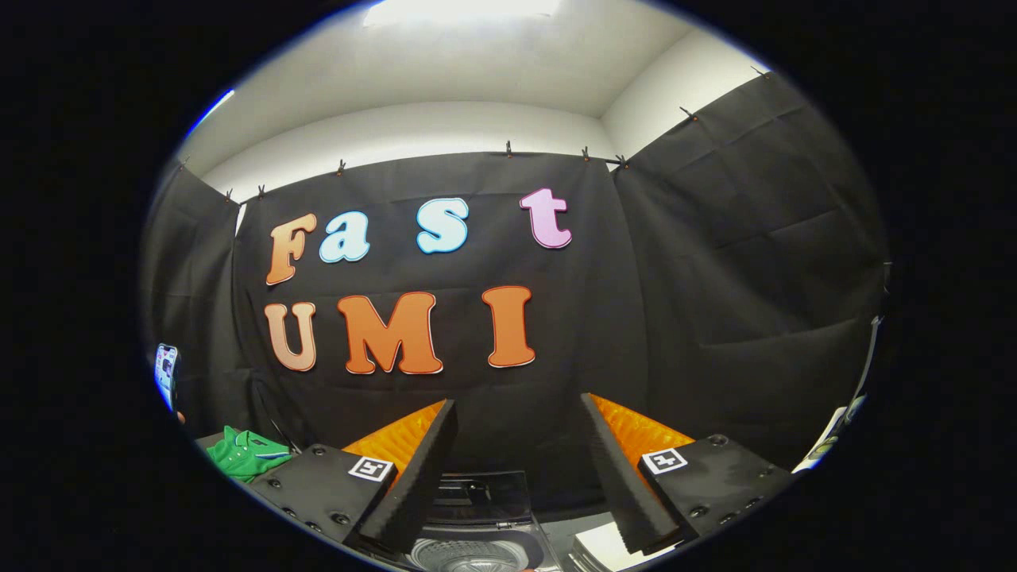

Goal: Put the clothes into the washing machine and then close the washing machine lid.

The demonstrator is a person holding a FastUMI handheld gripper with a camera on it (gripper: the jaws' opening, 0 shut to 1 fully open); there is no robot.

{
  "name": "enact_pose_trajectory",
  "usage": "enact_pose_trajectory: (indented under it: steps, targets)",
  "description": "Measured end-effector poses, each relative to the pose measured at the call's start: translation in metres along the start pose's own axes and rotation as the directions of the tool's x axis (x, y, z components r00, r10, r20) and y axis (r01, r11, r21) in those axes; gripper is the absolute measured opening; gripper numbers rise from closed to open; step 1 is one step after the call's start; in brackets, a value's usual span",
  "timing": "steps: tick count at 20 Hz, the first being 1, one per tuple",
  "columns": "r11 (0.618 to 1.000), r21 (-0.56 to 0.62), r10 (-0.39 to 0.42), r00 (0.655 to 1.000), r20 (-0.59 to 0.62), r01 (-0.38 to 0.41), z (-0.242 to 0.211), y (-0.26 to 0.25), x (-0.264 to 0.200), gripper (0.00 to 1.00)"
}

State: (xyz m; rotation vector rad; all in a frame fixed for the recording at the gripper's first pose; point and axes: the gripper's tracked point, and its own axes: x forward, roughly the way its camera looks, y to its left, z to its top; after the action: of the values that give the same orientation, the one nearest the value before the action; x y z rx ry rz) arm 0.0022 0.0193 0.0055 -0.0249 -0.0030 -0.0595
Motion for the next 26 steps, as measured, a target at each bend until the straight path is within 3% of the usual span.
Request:
enact_pose_trajectory:
  steps: [7,16,20,26]
  targets:
    - [0.998,-0.018,0.066,0.998,-0.009,-0.067,-0.006,0.078,-0.004,0.98]
    - [0.972,0.011,0.234,0.972,-0.023,-0.233,-0.02,0.223,-0.006,0.98]
    - [0.948,0.026,0.318,0.947,-0.043,-0.317,-0.034,0.294,-0.016,0.98]
    - [0.886,0.097,0.461,0.882,-0.095,-0.453,-0.064,0.405,-0.033,0.98]
